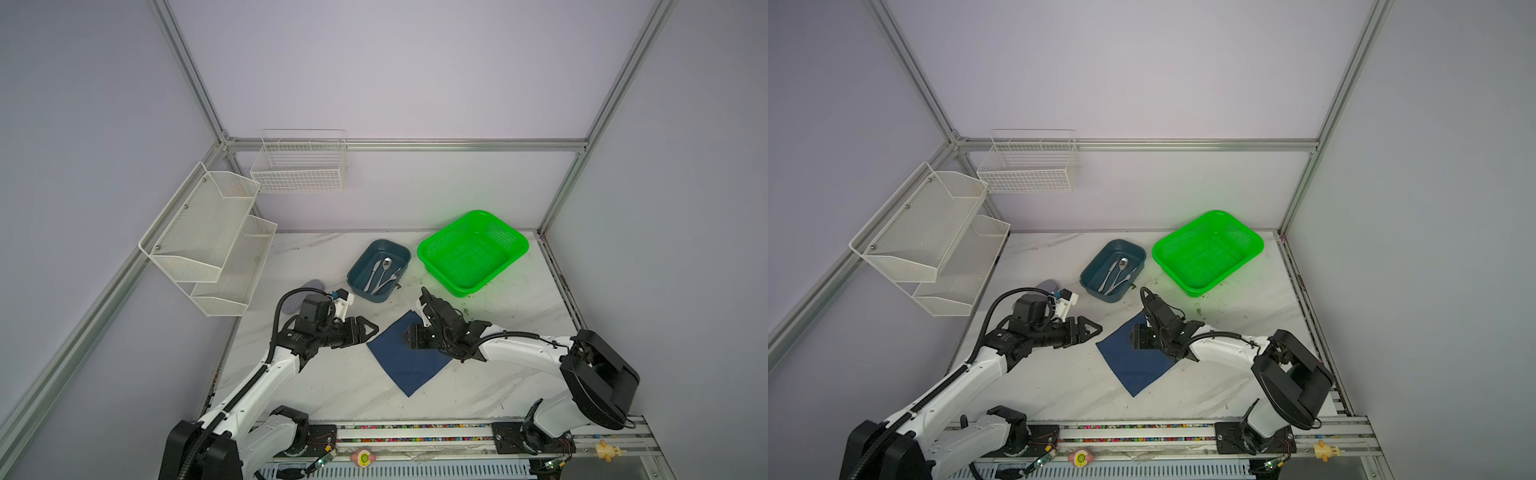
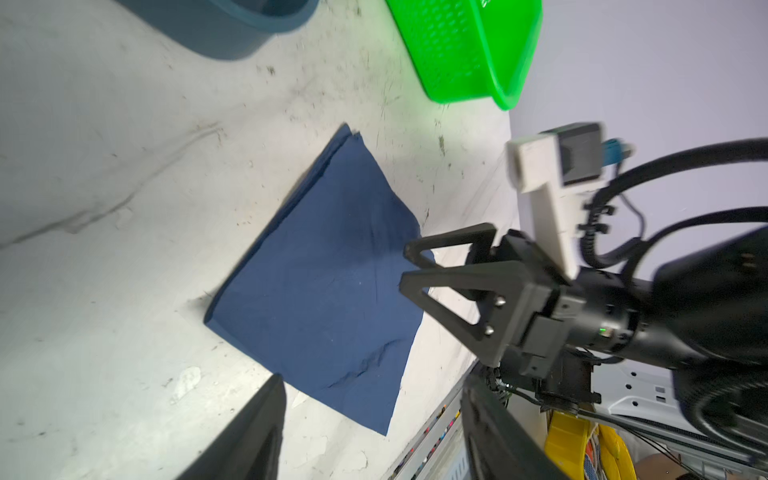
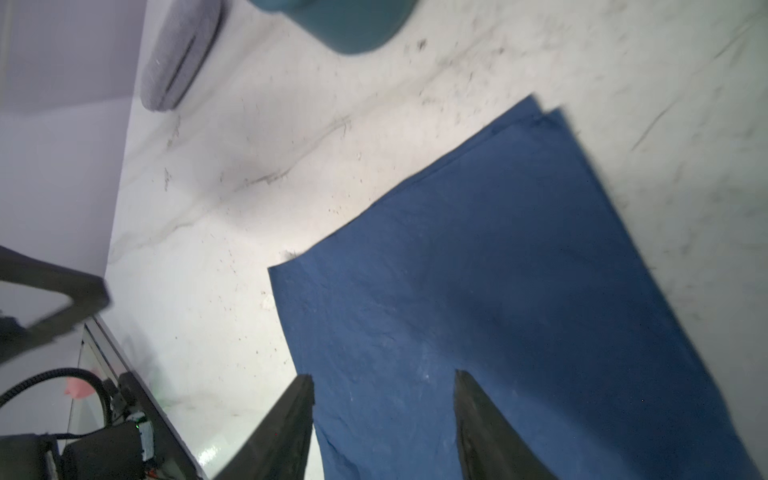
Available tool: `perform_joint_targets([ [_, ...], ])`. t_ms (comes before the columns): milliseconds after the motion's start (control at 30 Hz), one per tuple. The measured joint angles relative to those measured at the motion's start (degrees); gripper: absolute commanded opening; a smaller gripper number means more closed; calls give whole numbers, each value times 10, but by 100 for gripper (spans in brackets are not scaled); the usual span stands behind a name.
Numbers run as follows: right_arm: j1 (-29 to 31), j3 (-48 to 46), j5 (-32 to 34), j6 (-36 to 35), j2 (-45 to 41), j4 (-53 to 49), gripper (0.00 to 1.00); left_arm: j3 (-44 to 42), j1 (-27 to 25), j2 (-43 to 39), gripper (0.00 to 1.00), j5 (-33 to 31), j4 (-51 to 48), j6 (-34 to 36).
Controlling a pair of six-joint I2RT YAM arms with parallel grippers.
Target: Place the utensils on the paper napkin and roll it up
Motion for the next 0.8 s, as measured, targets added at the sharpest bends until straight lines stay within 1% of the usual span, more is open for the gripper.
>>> perform_joint_targets([
  [133,-5,-18,23,24,-32,-11,54,26,-51,84,57,-27,-7,-5],
  [267,-5,-34,32,47,-27,-27,53,45,-78,144,55,-53,-10,-10],
  [567,-5,-45,47,81,4,-35,53,59,-81,210,53,-83,-10,-10],
  [800,-11,-66,68,101,10,-37,52,61,-81,235,50,-92,-9,-16],
])
